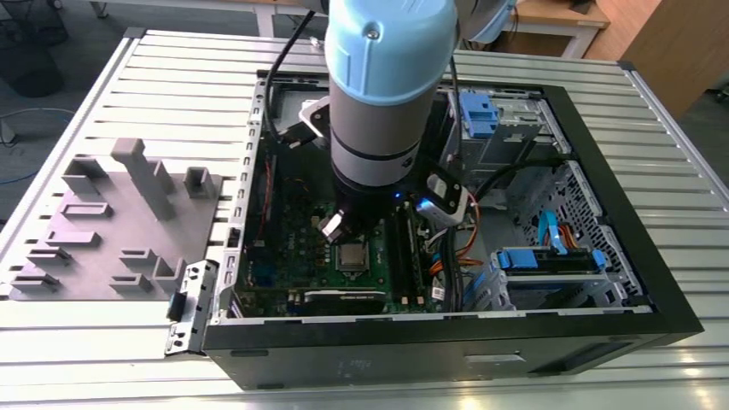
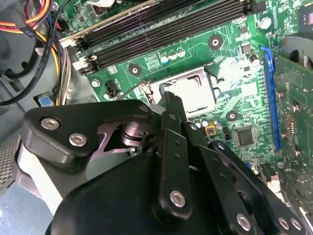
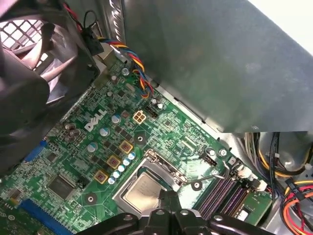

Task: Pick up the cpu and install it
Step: 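Close the cpu cover, then install the first cpu locking lever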

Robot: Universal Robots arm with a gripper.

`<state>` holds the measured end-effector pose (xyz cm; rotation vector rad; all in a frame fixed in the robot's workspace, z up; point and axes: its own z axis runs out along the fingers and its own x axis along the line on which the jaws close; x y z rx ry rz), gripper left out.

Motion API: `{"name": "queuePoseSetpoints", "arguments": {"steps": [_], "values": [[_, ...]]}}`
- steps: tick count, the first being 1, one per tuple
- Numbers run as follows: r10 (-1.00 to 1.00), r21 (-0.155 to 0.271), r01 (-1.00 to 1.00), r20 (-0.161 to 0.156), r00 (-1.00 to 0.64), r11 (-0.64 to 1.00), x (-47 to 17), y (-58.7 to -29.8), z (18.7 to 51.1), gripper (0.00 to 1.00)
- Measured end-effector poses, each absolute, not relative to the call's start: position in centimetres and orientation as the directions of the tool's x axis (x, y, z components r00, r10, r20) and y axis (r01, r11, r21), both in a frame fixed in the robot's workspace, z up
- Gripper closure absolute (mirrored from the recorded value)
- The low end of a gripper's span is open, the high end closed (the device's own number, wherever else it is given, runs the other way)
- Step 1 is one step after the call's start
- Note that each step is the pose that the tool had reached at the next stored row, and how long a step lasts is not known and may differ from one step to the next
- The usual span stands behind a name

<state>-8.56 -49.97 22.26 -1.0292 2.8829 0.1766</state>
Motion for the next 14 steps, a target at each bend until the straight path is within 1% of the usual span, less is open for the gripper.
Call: {"name": "queuePoseSetpoints", "arguments": {"steps": [3,7,14], "values": [[-0.626,0.079,-0.635,-0.107,-0.772,0.769,-8.58,-49.97,22.24,0.89],[-0.632,0.039,-0.634,-0.058,-0.773,0.773,-8.57,-49.95,22.23,0.89],[-0.632,0.035,-0.634,-0.055,-0.773,0.773,-8.57,-49.95,22.23,0.89]]}}
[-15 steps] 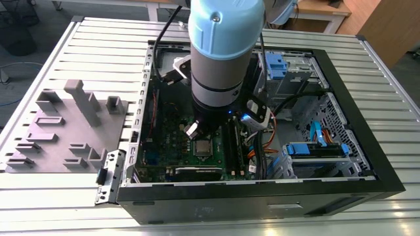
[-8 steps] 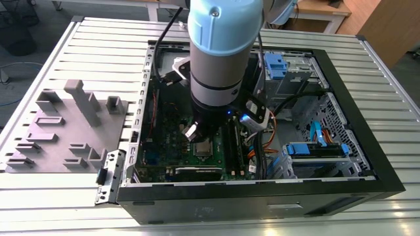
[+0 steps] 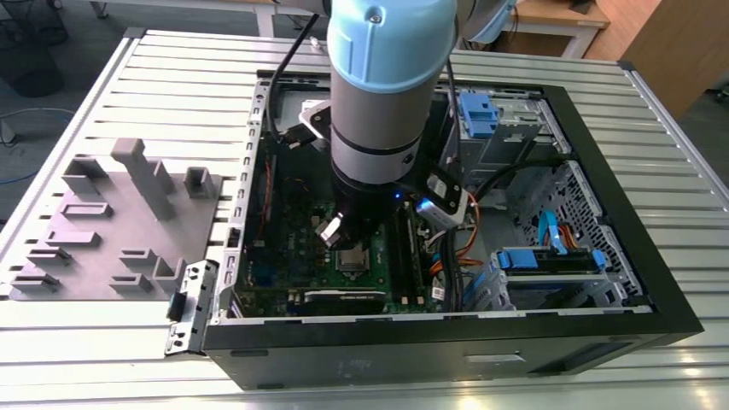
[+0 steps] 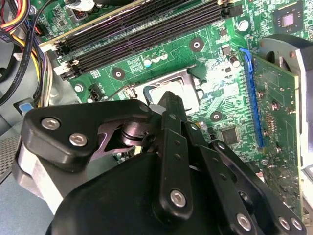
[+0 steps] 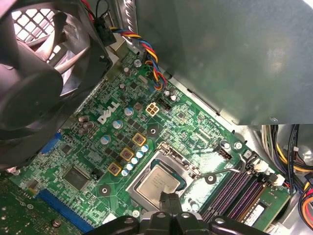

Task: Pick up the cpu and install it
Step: 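Install the first cpu locking lever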

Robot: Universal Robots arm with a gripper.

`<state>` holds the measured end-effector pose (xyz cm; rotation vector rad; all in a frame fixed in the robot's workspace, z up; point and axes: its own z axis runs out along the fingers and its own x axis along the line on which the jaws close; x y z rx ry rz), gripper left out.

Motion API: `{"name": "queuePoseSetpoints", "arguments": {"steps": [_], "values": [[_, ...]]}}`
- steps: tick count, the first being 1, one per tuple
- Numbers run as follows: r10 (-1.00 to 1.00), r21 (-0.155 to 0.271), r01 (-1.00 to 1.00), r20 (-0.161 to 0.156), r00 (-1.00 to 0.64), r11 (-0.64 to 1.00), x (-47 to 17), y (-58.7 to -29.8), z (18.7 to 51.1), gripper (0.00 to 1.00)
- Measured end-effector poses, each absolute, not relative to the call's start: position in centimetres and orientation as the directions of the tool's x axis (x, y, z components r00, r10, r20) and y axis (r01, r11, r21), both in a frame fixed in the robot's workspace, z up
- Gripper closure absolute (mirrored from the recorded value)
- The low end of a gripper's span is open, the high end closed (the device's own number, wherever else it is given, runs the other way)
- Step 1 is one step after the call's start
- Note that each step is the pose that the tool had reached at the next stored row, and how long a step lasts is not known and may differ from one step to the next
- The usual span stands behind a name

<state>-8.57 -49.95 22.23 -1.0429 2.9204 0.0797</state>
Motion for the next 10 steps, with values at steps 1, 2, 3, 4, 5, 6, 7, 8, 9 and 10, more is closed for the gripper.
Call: {"name": "queuePoseSetpoints", "arguments": {"steps": [1,2,3,4,5,6,7,8,9,10], "values": [[-0.632,0.035,-0.634,-0.054,-0.773,0.773,-8.57,-49.95,22.23,0.89],[-0.632,0.035,-0.634,-0.054,-0.773,0.773,-8.57,-49.95,22.23,0.89],[-0.632,0.035,-0.634,-0.054,-0.773,0.773,-8.57,-49.95,22.23,0.89],[-0.632,0.035,-0.634,-0.054,-0.773,0.773,-8.57,-49.95,22.24,0.89],[-0.632,0.035,-0.634,-0.054,-0.773,0.773,-8.57,-49.95,22.28,0.89],[-0.632,0.035,-0.634,-0.054,-0.773,0.773,-8.57,-49.95,22.33,0.89],[-0.632,0.035,-0.634,-0.054,-0.773,0.773,-8.57,-49.95,22.4,0.89],[-0.632,0.035,-0.634,-0.054,-0.773,0.773,-8.57,-49.95,22.48,0.89],[-0.632,0.035,-0.634,-0.054,-0.773,0.773,-8.57,-49.95,22.57,0.89],[-0.632,0.035,-0.634,-0.054,-0.773,0.773,-8.57,-49.95,22.67,0.89]]}}
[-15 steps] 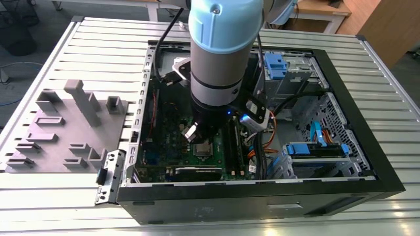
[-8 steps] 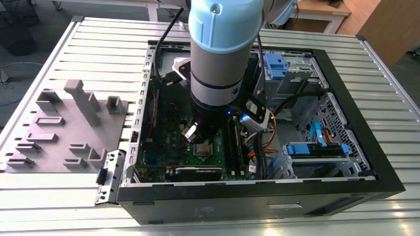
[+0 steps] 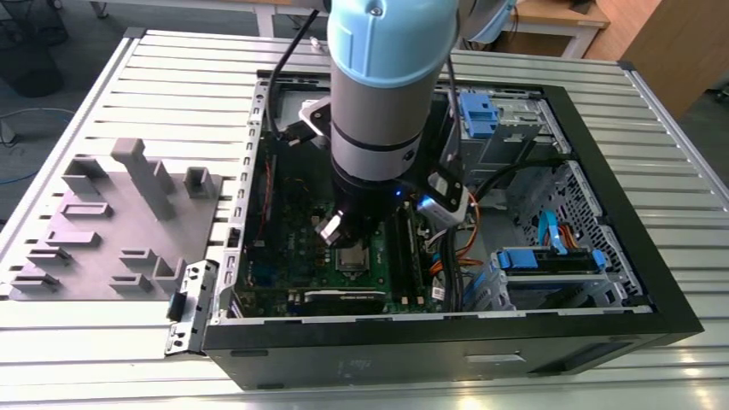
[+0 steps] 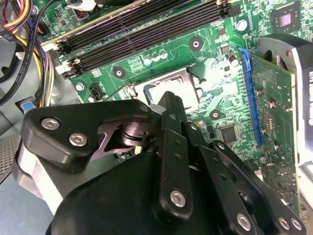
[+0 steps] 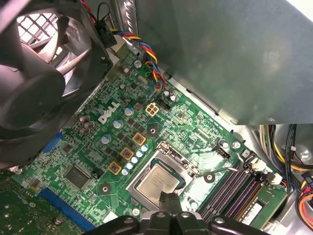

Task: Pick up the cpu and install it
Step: 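Install the first cpu locking lever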

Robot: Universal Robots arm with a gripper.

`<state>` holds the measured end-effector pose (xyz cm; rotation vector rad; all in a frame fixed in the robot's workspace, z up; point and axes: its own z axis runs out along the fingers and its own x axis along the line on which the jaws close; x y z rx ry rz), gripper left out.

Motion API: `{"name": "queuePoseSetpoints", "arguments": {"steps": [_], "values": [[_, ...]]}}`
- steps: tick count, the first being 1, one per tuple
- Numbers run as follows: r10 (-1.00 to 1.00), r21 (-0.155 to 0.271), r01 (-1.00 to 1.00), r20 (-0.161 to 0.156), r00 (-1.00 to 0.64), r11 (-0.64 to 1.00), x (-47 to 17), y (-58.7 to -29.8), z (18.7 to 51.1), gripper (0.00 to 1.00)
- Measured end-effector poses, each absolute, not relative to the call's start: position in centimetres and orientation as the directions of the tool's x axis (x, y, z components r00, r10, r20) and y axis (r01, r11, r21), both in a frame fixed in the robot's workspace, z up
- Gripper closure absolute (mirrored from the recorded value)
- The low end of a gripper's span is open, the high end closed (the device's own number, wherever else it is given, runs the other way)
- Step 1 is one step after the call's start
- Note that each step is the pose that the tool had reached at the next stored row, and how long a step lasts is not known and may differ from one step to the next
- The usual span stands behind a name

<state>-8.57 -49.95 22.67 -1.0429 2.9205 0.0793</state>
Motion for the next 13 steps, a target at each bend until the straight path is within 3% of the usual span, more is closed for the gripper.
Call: {"name": "queuePoseSetpoints", "arguments": {"steps": [13], "values": [[-0.632,0.035,-0.634,-0.054,-0.773,0.773,-8.58,-49.95,22.98,0.89]]}}
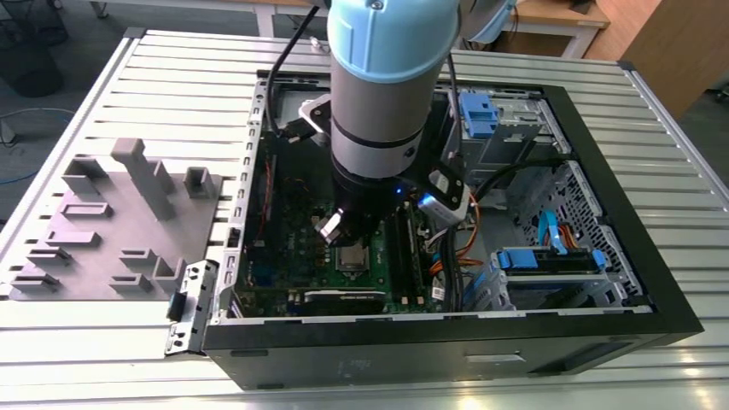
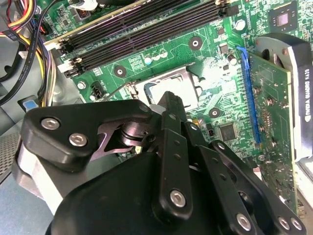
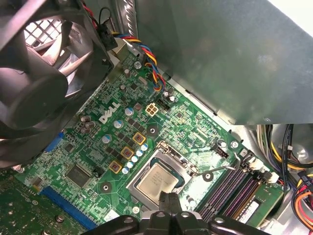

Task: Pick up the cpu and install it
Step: 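Install the first cpu locking lever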

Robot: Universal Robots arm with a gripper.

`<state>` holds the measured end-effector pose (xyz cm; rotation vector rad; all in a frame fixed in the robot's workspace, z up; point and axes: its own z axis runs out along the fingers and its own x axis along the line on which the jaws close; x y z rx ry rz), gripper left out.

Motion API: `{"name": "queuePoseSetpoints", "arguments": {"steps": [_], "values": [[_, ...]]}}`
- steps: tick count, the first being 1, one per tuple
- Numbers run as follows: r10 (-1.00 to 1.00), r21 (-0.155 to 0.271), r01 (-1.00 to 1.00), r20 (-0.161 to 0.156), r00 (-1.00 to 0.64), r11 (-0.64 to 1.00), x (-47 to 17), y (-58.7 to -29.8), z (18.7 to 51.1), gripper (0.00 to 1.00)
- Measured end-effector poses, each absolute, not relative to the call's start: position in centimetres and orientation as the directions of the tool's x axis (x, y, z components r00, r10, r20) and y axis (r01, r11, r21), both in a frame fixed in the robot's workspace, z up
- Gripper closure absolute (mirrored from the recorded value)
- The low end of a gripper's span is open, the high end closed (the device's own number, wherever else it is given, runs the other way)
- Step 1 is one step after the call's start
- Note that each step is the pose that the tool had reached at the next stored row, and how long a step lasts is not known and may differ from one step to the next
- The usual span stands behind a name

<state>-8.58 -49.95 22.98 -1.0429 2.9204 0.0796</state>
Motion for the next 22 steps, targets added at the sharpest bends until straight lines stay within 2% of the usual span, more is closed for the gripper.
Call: {"name": "queuePoseSetpoints", "arguments": {"steps": [22], "values": [[-0.632,0.036,-0.634,-0.055,-0.773,0.773,-8.6,-50.0,24.6,0.89]]}}
